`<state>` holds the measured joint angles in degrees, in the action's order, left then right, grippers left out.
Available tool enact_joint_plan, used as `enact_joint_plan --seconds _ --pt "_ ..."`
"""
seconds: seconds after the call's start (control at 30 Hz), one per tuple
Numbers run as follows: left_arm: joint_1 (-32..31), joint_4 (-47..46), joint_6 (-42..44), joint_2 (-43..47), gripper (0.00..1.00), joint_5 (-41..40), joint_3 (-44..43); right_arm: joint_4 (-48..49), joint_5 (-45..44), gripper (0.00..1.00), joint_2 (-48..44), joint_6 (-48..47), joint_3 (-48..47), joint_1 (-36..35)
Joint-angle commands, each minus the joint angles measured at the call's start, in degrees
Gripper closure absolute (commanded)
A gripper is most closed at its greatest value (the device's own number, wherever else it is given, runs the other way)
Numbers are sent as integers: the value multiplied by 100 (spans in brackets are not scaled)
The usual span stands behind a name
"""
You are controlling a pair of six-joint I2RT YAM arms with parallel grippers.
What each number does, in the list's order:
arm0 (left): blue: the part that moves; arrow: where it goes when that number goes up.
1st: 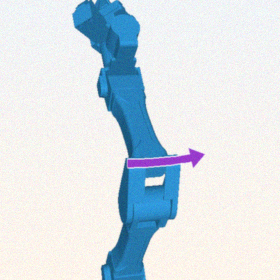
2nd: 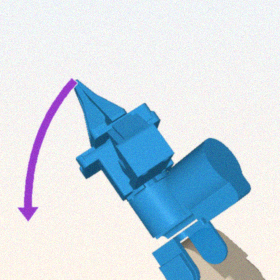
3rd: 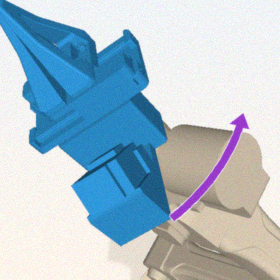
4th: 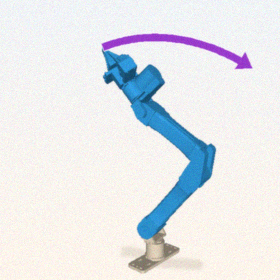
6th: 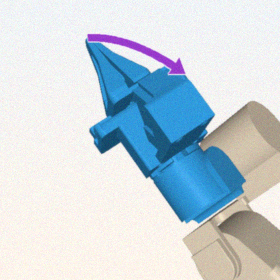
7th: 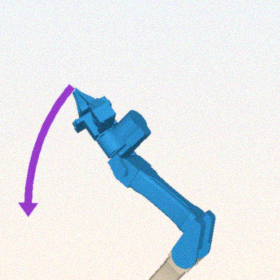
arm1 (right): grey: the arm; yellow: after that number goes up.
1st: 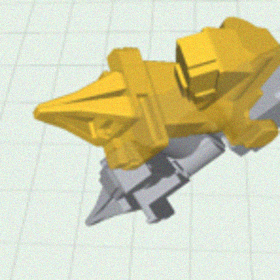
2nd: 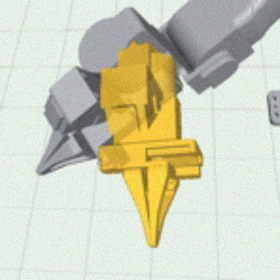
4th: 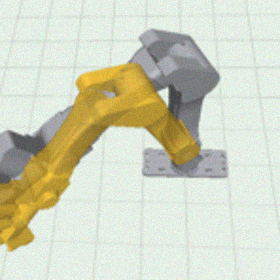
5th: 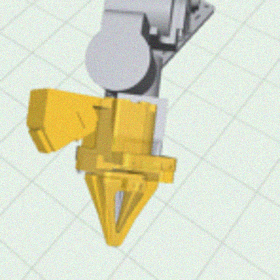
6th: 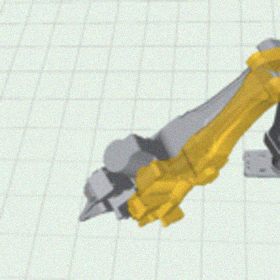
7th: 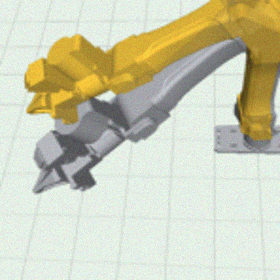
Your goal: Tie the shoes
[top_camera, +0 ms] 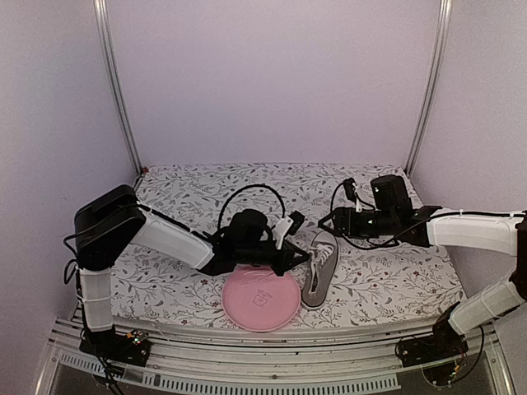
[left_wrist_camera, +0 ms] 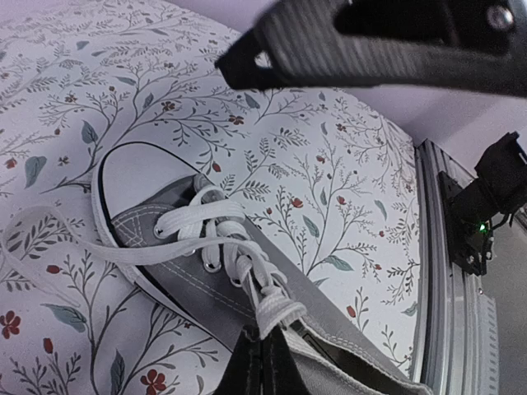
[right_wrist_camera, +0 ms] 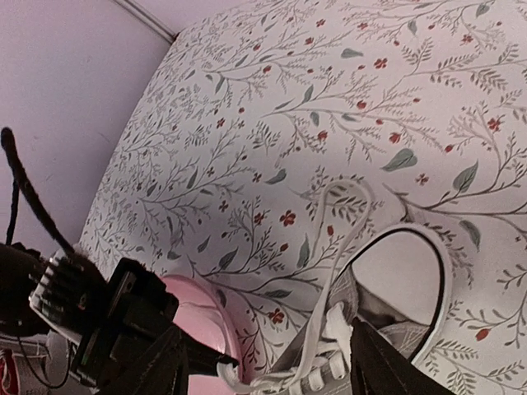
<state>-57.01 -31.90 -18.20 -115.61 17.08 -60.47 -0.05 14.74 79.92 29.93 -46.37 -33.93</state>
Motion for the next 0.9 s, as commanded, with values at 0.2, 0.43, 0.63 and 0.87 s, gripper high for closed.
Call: enact_joint_plan --seconds 0.2,0.43,0.63,0.87 --pt "-116 -71 -92 48 100 -24 -99 1093 1465 43 -91 -348 797 -275" --pt "-133 -50 -83 -9 100 -17 -182 1199 1657 53 444 -526 612 -295" --pt "-143 -27 -70 -22 100 -20 -211 1246 1778 65 620 -602 603 -312" --pt "-160 -35 -61 -15 100 -40 -206 1262 1830 86 721 -635 569 -309"
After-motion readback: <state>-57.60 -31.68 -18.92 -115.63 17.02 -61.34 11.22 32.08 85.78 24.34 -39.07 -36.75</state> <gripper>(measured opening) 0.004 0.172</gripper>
